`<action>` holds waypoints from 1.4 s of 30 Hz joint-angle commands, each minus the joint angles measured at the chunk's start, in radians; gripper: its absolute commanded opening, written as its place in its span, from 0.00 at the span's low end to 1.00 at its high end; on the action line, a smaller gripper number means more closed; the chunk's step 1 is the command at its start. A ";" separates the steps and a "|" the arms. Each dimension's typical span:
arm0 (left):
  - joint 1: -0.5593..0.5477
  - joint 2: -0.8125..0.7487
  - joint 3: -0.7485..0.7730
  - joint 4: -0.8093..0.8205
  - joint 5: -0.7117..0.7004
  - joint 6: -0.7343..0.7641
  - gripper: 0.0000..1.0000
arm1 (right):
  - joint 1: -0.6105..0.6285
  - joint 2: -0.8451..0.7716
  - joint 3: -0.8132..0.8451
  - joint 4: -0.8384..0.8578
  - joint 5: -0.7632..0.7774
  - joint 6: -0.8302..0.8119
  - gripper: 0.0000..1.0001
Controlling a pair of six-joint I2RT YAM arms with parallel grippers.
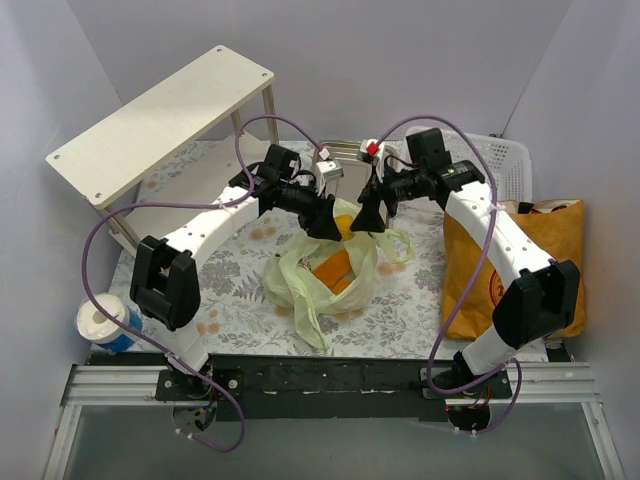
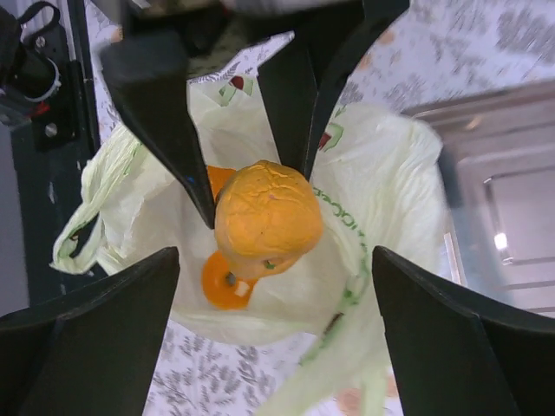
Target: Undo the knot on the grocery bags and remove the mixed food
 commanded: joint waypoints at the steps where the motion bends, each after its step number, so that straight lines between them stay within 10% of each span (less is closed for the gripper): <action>1: -0.001 -0.141 -0.006 -0.065 -0.084 0.160 0.00 | 0.002 0.004 0.189 -0.269 -0.035 -0.283 0.99; 17: -0.001 -0.192 -0.020 -0.054 -0.095 0.194 0.00 | 0.079 0.163 0.291 -0.194 -0.113 -0.207 0.98; 26: -0.001 -0.223 -0.063 -0.030 -0.118 0.217 0.00 | 0.082 0.170 0.282 -0.183 -0.127 -0.173 0.57; 30: -0.001 -0.227 -0.073 0.004 -0.172 0.139 0.49 | 0.077 0.159 0.258 -0.180 -0.109 -0.161 0.39; 34: 0.006 -0.269 -0.127 0.079 -0.273 0.053 0.71 | 0.025 0.137 0.218 -0.198 -0.101 -0.162 0.33; 35: 0.008 -0.293 -0.141 0.097 -0.336 0.024 0.98 | -0.012 0.136 0.216 -0.203 -0.100 -0.155 0.32; 42: 0.028 -0.353 -0.190 0.148 -0.324 -0.105 0.98 | -0.263 0.231 0.344 -0.061 -0.216 0.137 0.30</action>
